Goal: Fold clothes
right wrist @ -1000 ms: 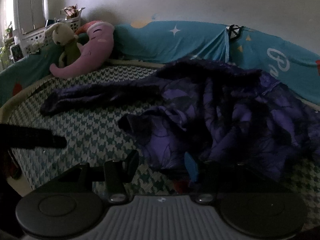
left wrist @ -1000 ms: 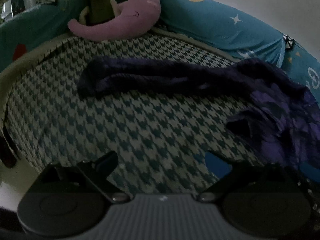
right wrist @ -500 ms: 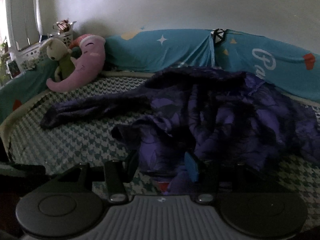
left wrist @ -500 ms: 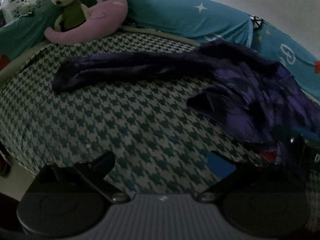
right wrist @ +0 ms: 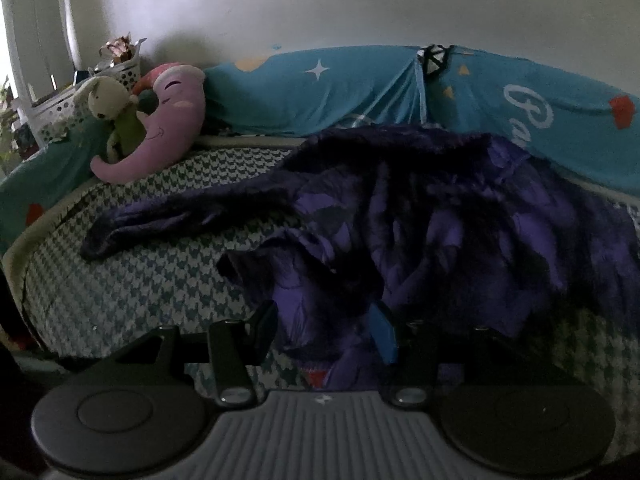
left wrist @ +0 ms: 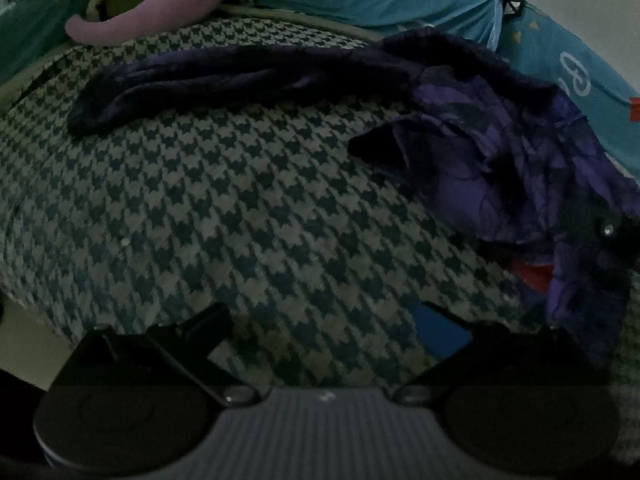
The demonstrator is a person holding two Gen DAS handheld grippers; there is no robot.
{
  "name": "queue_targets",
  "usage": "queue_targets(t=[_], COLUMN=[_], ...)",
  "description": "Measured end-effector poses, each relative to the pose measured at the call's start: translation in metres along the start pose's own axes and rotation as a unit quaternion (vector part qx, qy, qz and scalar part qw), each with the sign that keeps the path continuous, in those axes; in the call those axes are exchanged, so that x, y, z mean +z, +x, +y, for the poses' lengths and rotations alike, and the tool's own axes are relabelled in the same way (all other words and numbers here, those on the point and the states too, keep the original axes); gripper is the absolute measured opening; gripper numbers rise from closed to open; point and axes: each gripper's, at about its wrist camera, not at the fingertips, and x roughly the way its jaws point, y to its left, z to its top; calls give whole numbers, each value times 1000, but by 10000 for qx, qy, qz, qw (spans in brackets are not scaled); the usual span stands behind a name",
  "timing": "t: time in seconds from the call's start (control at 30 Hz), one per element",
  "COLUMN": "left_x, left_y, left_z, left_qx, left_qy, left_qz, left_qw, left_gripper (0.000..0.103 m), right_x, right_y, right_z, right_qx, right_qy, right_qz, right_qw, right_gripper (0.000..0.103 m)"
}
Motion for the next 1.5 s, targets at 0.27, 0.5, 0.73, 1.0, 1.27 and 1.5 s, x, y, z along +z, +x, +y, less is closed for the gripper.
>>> queue_targets(t=[0.27, 0.5, 0.73, 1.0, 1.27, 1.5], left_x=[40, 78, 111, 120, 130, 133], left_y=[-6, -6, 3, 17, 40, 59], left_z=[8, 33, 60, 95, 117, 133], left_qx=[147, 449, 627, 861, 979, 1118], left_qy=[152, 207, -45, -308, -616, -731], left_qz=[-189, -333, -257, -394, -199, 154], left_qw=[9996, 9982, 9977, 9950, 9931, 9909], left_gripper=[103, 103, 103, 103, 103, 103], right_x=[16, 24, 25, 49, 69, 78], right_y=[22, 42, 57, 75, 109, 140], right_z=[13, 25, 25, 30, 42, 65], right_qx=[193, 399, 501, 554, 573, 689], right_qy=[-62, -81, 14, -41, -269, -698], right_qz=[30, 73, 138, -3, -42, -47], right_qw=[9998, 9991, 9986, 9985, 9980, 9952], right_gripper=[51, 51, 51, 51, 51, 51])
